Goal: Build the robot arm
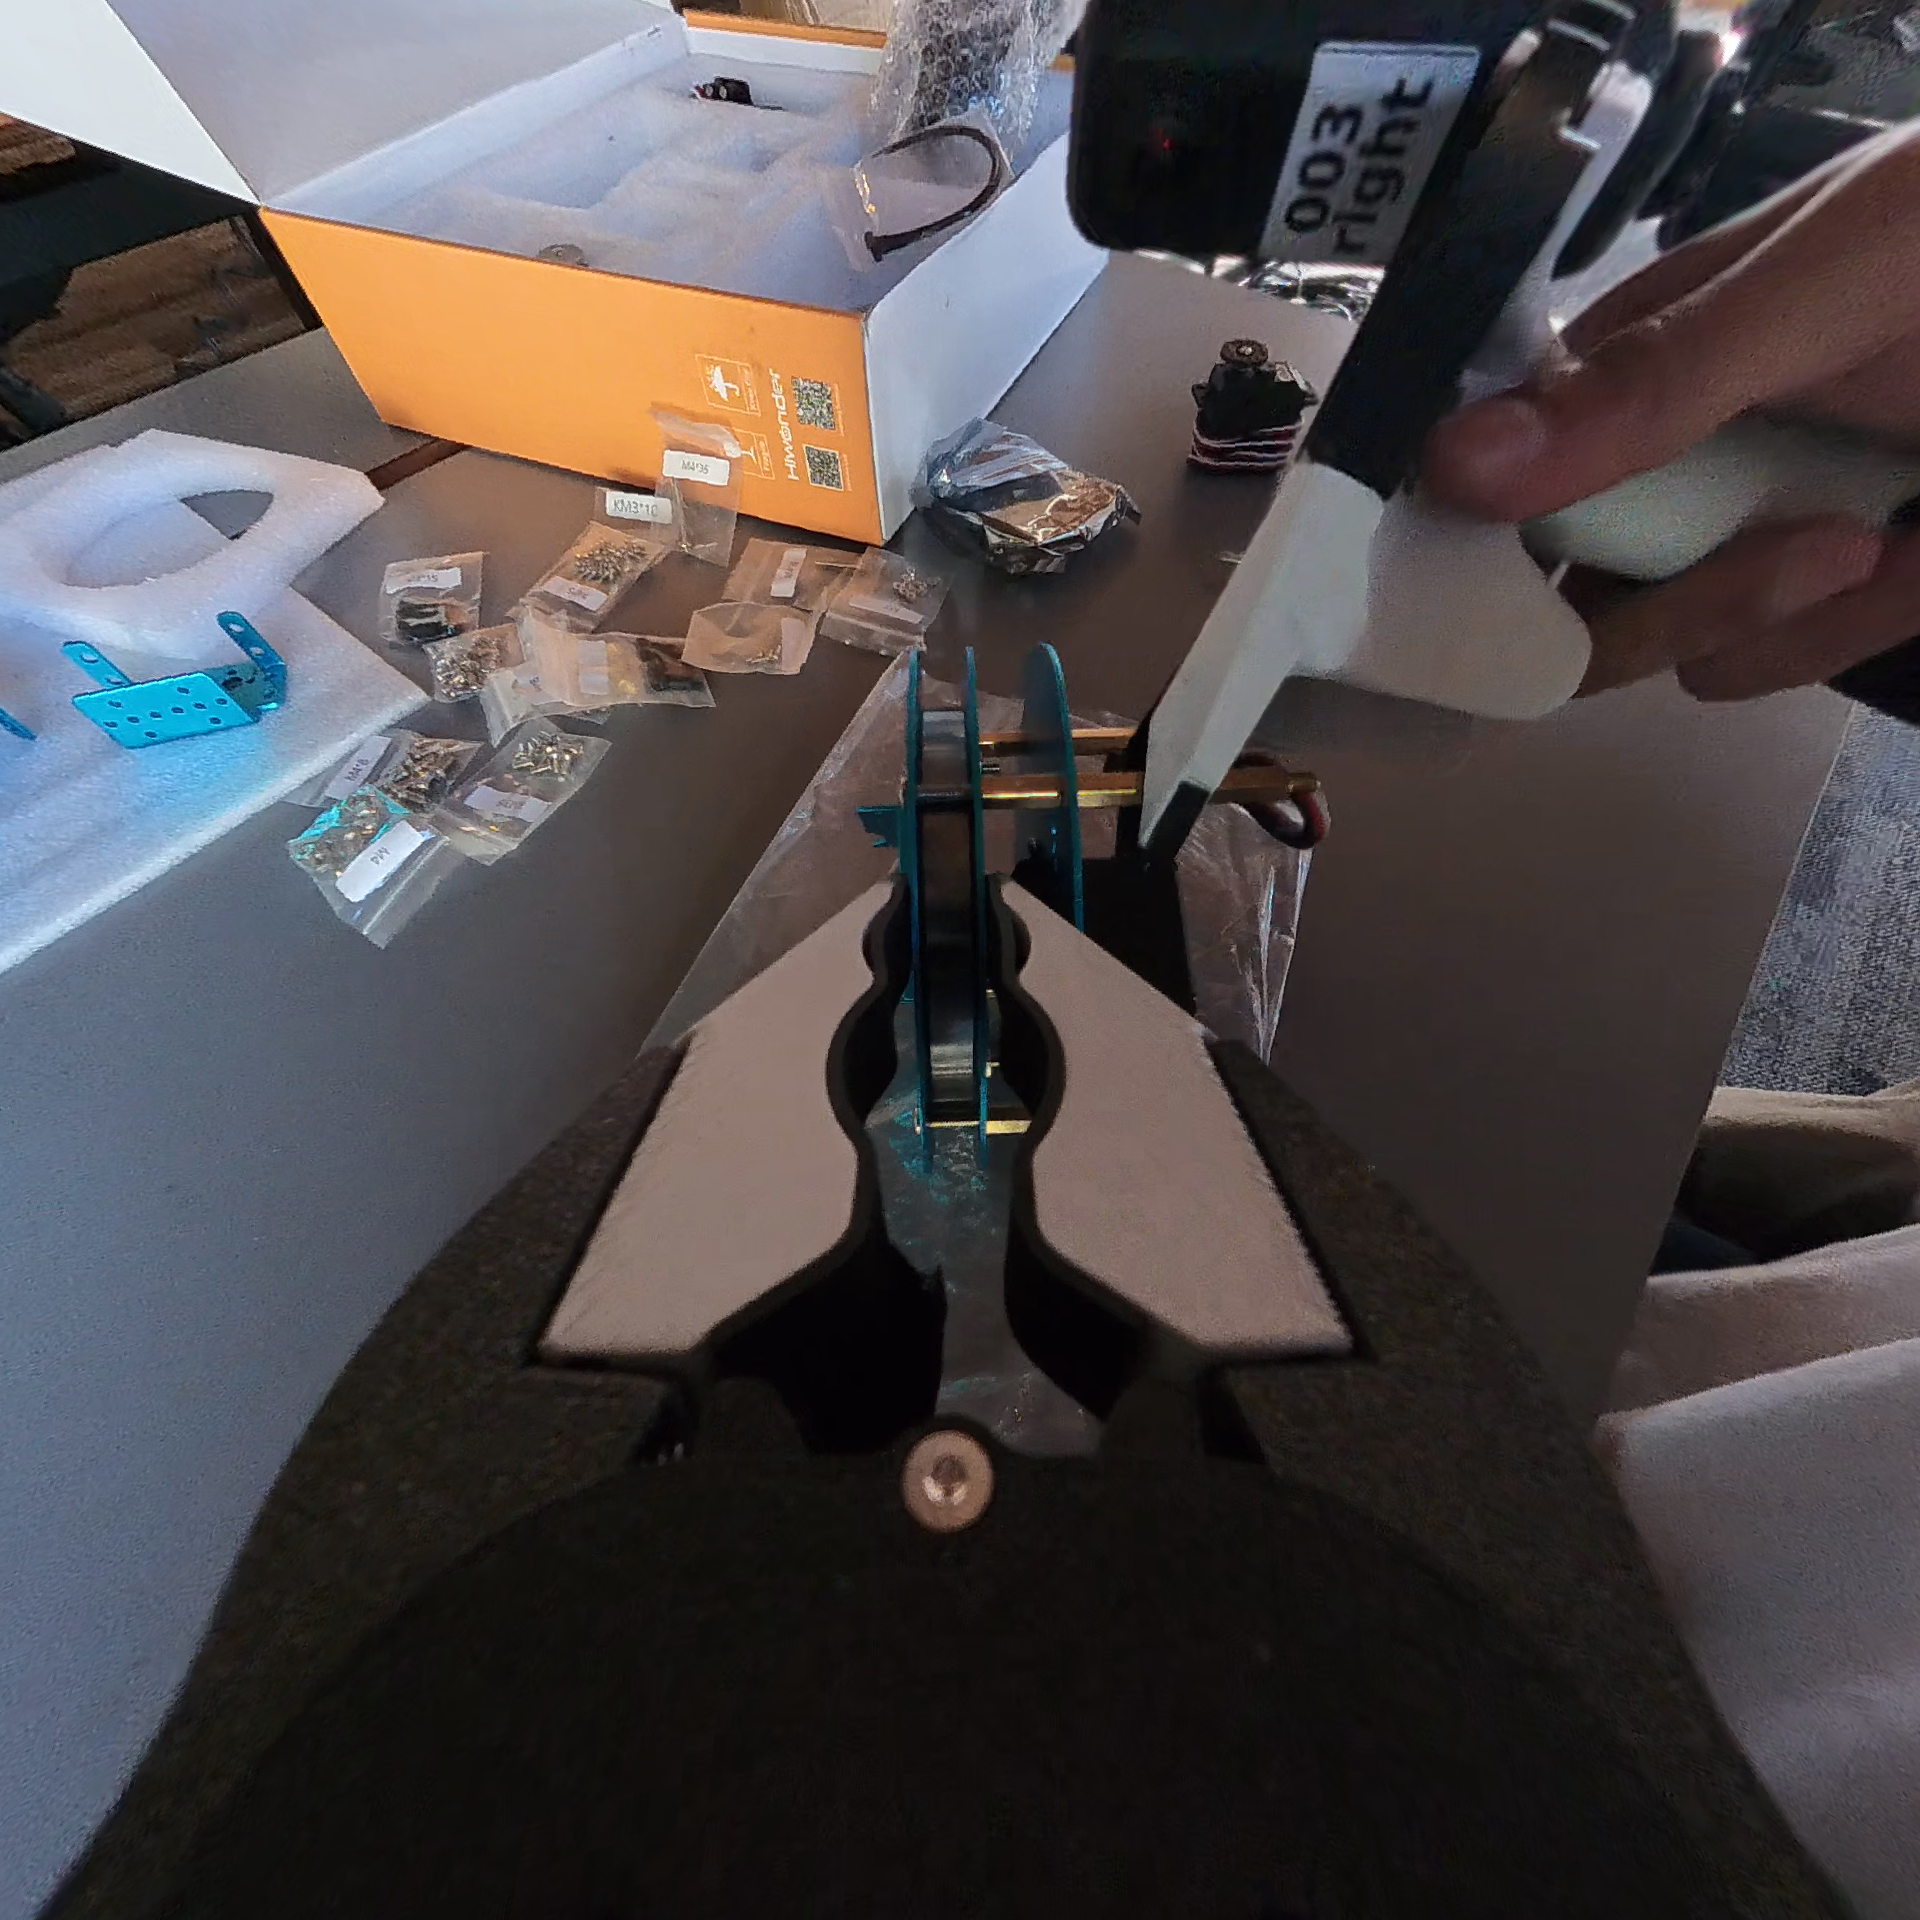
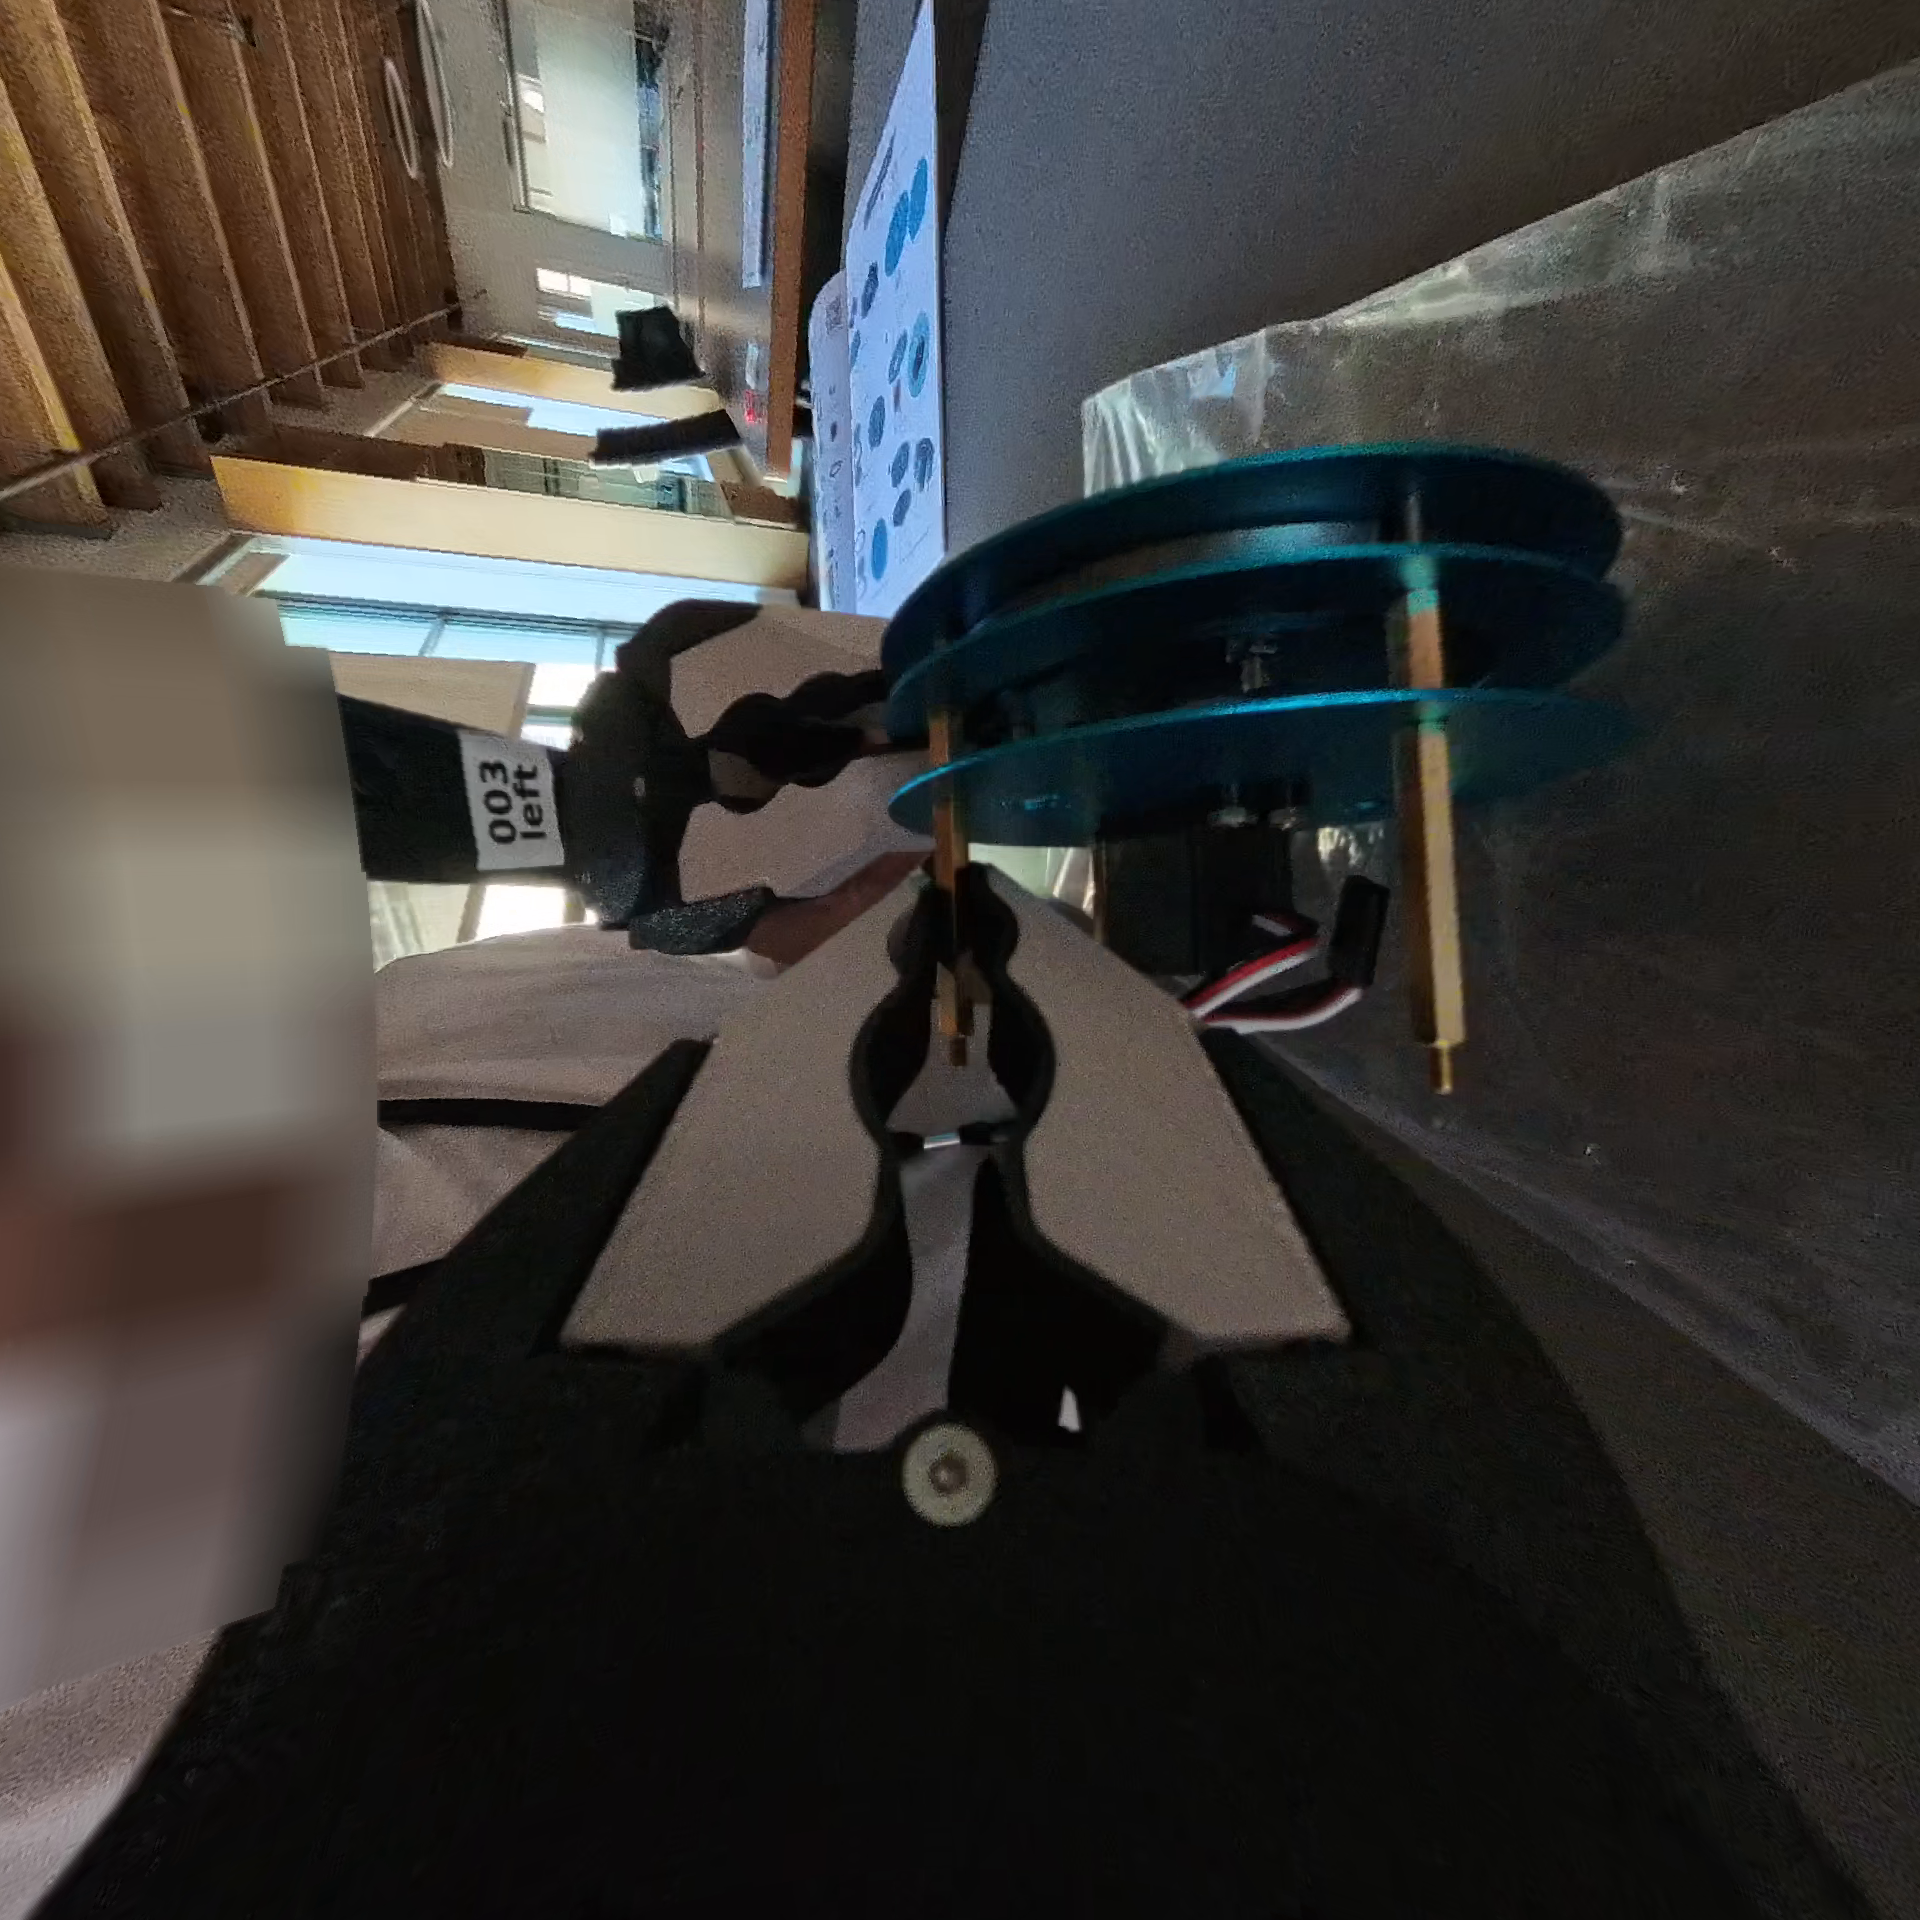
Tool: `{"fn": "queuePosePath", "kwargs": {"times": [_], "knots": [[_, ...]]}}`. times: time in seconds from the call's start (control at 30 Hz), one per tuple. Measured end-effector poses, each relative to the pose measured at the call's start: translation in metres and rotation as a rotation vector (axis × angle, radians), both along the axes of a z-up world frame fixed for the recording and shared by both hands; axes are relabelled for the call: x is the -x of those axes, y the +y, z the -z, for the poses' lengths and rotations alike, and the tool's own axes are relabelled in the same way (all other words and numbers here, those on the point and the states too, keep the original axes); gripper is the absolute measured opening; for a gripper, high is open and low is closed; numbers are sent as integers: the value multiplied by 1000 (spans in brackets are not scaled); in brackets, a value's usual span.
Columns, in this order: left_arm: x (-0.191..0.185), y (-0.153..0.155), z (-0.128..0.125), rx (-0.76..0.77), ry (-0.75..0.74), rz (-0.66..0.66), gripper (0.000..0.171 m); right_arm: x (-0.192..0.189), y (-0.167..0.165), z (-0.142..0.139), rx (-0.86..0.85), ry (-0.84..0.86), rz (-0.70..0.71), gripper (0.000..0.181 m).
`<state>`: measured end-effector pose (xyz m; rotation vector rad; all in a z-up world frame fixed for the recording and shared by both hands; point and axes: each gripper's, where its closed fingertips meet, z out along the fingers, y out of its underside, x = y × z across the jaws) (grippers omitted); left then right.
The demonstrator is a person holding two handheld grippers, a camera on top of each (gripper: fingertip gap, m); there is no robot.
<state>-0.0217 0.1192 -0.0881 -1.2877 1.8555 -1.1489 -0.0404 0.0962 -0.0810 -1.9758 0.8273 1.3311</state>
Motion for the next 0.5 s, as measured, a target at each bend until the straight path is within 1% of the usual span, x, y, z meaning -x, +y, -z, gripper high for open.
{"fn": "queuePosePath", "kwargs": {"times": [0.03, 0.07, 0.1, 0.13, 0.17, 0.2, 0.23, 0.27, 0.3, 0.33, 0.37, 0.4, 0.5], "knots": [[0, 0, 0, 8, 6, 3, 11, 1, 1, 1, 2, -77, -4, 4], [1, 0, 0, 17, 12, 7, 12, 0, 0, 3, 26, -239, -29, 4], [1, 0, 0, 20, 14, 9, 12, -1, -2, 6, 68, -445, -71, 5], [1, 0, 0, 17, 14, 4, 12, -5, -6, 11, 139, -669, -113, 22], [1, 0, 0, 14, 15, -1, 12, -9, -11, 14, 208, -873, -157, 32], [1, -1, 0, 14, 15, -3, 11, -10, -13, 13, 245, -1037, -205, 28], [2, -1, 0, 15, 14, -2, 11, -6, -12, 12, 259, -1158, -255, 10], [2, -2, 0, 14, 15, -1, 12, -10, -12, 13, 298, -1274, -283, 6], [2, -1, 0, 8, 14, -4, 12, -12, -11, 13, 315, -1320, -303, 6], [2, 0, 1, 1, 11, -7, 12, -11, -10, 13, 314, -1282, -299, 5], [2, 1, 1, -2, 6, -9, 11, -10, -8, 13, 289, -1172, -271, 4], [2, 2, 1, -7, -3, -11, 11, -8, -6, 12, 245, -995, -224, 3], [2, 2, 0, -12, -18, -17, 11, 2, -3, 5, 93, -275, -92, 2]]}}
